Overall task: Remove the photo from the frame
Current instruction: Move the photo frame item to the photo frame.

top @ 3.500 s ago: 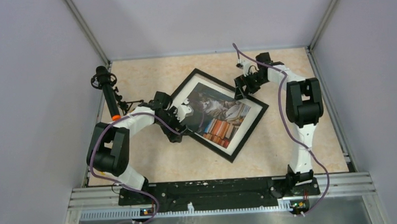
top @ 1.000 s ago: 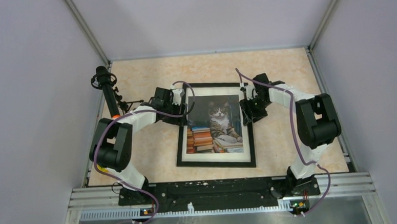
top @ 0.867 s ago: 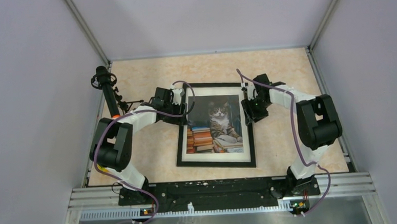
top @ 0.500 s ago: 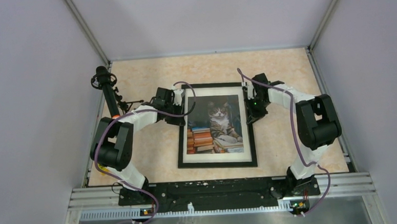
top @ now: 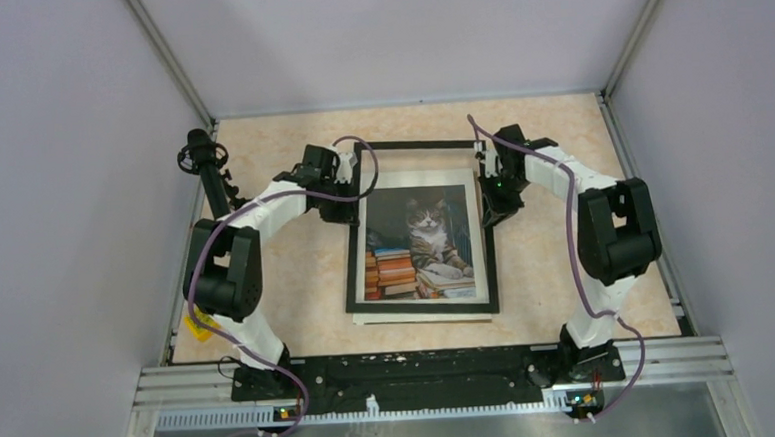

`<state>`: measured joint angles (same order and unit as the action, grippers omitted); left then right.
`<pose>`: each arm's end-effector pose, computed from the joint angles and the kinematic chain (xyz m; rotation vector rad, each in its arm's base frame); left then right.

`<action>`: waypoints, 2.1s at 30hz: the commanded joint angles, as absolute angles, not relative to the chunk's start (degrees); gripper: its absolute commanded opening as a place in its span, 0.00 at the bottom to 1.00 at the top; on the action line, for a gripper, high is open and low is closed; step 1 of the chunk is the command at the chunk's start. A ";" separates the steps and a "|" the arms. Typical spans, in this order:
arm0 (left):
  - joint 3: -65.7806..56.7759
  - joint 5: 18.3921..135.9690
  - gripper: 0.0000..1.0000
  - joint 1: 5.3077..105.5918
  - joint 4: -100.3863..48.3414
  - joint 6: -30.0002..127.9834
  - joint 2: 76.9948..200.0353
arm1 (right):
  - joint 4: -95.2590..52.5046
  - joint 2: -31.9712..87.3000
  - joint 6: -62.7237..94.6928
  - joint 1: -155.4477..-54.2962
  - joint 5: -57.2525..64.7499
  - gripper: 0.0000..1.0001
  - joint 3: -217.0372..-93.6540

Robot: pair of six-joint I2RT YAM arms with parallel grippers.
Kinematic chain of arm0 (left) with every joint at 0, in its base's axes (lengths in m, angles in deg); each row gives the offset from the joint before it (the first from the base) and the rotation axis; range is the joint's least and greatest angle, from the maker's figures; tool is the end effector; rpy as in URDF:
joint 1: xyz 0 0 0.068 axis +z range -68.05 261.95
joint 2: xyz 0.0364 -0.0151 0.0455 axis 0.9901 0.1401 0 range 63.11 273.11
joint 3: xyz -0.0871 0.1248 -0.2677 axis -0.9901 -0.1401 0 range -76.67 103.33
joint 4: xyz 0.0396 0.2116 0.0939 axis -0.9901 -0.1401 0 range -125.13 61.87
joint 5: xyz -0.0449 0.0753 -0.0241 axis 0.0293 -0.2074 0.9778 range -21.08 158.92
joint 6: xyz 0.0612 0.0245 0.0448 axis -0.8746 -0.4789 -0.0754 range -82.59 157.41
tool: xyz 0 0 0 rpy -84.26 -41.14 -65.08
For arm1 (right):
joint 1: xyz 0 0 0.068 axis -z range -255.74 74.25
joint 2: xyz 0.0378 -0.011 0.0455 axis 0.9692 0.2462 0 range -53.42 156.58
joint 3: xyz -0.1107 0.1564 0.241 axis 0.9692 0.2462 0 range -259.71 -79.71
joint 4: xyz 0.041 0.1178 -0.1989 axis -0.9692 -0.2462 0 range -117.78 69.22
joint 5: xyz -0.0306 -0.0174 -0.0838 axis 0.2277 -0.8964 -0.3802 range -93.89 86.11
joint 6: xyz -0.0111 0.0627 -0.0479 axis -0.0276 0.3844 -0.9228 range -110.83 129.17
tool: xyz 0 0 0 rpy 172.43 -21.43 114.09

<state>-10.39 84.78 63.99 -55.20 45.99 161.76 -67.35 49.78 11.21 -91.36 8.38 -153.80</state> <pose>0.3284 -0.1261 0.2245 0.3156 2.6205 -0.5228 0.3250 0.1059 0.2163 -0.3824 2.8807 0.3648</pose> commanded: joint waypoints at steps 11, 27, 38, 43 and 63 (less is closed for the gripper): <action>-6.13 88.28 0.00 63.84 -55.77 40.31 168.83 | -66.50 54.99 5.79 -90.08 11.92 0.00 -157.29; -1.03 83.43 0.00 65.89 -49.93 40.07 175.65 | -59.12 61.70 4.01 -89.86 3.58 0.00 -161.31; 3.08 82.07 0.00 66.66 -48.81 39.39 178.35 | -58.49 64.71 3.95 -89.00 1.21 0.00 -167.84; 5.12 81.34 0.01 66.91 -48.82 39.62 179.56 | -59.94 66.12 4.51 -88.46 1.85 0.00 -171.60; 11.44 79.85 0.56 69.00 -50.69 37.93 177.78 | -65.12 67.50 4.77 -84.40 8.41 0.64 -182.38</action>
<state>10.40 81.41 67.78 -50.87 41.38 182.13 -64.75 70.11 6.84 -86.40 5.78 -179.63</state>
